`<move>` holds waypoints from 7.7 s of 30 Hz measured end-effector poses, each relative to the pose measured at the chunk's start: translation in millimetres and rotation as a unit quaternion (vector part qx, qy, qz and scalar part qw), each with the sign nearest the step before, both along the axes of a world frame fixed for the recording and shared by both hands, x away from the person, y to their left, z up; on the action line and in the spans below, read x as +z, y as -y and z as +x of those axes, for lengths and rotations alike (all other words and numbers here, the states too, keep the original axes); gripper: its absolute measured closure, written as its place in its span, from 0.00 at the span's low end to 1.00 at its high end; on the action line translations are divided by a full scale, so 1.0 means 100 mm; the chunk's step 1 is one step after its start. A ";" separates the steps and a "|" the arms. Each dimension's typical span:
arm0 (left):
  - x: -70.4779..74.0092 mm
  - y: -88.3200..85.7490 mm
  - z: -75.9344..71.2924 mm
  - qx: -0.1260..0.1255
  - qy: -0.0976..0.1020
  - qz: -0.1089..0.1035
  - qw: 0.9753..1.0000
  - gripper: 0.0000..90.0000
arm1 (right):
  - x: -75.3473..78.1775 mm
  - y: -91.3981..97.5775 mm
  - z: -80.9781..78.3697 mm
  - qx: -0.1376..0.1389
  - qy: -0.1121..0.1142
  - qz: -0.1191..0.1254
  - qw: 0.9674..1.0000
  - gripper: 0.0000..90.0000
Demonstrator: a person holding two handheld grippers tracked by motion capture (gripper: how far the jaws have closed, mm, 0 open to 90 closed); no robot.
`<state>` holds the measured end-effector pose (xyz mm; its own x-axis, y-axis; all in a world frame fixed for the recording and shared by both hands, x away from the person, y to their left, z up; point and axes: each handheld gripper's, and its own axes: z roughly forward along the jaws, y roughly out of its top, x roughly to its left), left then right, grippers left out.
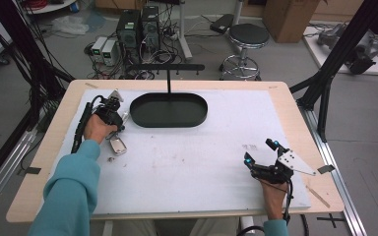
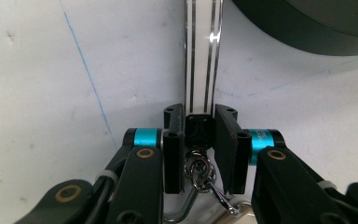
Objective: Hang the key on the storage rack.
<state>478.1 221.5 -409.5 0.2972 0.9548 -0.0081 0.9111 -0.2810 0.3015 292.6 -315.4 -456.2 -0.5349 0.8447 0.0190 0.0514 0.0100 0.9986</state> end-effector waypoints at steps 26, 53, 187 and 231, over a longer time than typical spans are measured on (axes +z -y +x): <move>0.32 -0.13 -0.14 -0.057 0.103 -0.070 0.991 0.82 | 0.00 0.00 0.00 0.000 0.003 -0.002 1.000 0.03; 0.87 -0.10 -0.26 -0.127 0.261 -0.184 0.939 0.82 | 0.00 0.00 0.00 -0.001 0.001 -0.002 1.000 0.03; 0.43 0.11 0.23 -0.101 0.301 -0.220 0.922 0.79 | 0.00 0.00 0.01 0.001 0.002 -0.003 1.000 0.03; 0.01 -0.58 -1.47 -0.185 0.479 -0.318 0.797 0.02 | 0.00 -0.01 -0.01 0.000 -0.001 -0.003 1.000 0.03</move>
<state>331.4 279.9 -408.0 0.7179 0.6939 -0.0549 0.0673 0.0093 0.9977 292.1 -314.4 -456.2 -0.5350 0.8447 0.0146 0.0531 0.0164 0.9985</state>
